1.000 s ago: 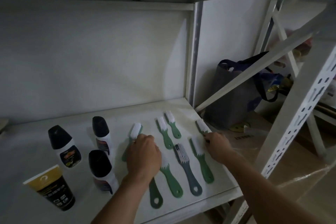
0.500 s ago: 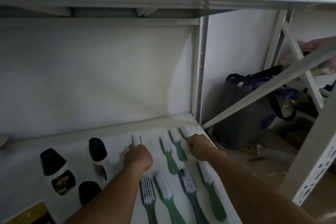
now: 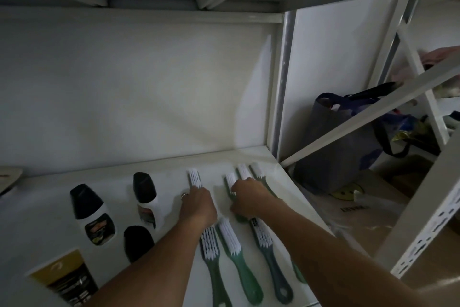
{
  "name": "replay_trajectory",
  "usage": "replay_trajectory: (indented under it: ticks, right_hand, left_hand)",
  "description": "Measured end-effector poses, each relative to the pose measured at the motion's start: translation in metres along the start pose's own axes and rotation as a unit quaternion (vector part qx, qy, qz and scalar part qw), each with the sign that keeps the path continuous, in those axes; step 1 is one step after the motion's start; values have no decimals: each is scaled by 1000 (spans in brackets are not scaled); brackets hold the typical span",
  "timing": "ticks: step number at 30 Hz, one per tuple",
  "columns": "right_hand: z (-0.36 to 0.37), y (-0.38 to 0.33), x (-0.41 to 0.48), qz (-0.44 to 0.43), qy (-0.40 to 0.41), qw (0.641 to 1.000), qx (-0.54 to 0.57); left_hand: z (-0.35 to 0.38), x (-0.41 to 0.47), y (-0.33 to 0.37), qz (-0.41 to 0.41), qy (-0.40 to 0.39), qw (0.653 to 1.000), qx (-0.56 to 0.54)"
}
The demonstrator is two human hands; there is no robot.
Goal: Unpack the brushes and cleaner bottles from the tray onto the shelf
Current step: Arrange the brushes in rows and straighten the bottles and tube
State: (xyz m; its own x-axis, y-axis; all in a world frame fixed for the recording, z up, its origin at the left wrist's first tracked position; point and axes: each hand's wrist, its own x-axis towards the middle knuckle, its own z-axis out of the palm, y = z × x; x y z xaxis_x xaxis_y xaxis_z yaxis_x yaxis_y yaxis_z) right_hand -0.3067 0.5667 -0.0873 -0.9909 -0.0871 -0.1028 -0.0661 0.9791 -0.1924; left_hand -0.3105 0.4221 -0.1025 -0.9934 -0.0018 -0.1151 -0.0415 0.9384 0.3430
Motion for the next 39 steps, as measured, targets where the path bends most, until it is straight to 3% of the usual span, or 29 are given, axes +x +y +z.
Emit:
replay_trajectory:
  ticks: [5, 14, 19, 22, 26, 31, 39]
  right_hand:
    - [4, -10, 10, 12, 27, 999, -24]
    - [11, -23, 22, -1, 38, 999, 28]
    - [-2, 25, 14, 76, 119, 990, 26]
    - [-6, 55, 6, 116, 96, 989, -4]
    - [1, 74, 5, 105, 69, 992, 12]
    - [-1, 72, 4, 102, 61, 993, 25]
    - [8, 43, 12, 82, 55, 993, 64]
  left_hand:
    - [-3, -6, -4, 3, -12, 1000, -1]
    - [-2, -13, -6, 5, 5, 1000, 11]
    - [-6, -13, -2, 27, 11, 999, 35]
    - [-8, -12, 9, 41, 27, 998, 50]
    - [-4, -2, 18, 149, 1, 988, 52]
    - [-1, 1, 22, 142, -38, 988, 41]
    - [5, 1, 25, 132, -32, 990, 31]
